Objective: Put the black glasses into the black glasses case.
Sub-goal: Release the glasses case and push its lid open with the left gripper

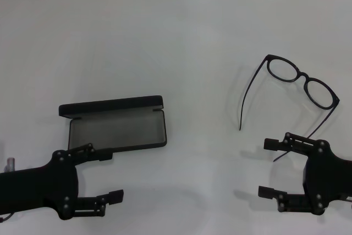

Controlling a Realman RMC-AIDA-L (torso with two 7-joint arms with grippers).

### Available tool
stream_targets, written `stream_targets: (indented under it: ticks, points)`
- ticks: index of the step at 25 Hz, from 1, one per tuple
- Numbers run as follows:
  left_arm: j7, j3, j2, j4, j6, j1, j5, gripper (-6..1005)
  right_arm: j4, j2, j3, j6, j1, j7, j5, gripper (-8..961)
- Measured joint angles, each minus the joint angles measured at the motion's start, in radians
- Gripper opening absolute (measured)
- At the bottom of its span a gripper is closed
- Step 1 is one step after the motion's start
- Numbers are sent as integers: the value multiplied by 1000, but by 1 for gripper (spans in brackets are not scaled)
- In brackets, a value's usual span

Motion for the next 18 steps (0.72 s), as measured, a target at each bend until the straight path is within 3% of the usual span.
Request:
stream_targets:
  ticks: [4, 9, 14, 18]
  points:
    - [-55, 0, 3, 1, 24, -2, -10, 883, 1, 0, 0, -4, 0, 0, 1, 811]
    - [-255, -23, 20, 33, 33, -23, -44, 882, 2, 0, 0, -7, 2, 1, 1, 811]
    - [-404, -51, 42, 112, 34, -56, -41, 882, 3, 0, 0, -8, 4, 2, 1, 810]
    - [-456, -50, 45, 233, 41, -65, -41, 881, 3, 0, 0, -8, 6, 2, 1, 810]
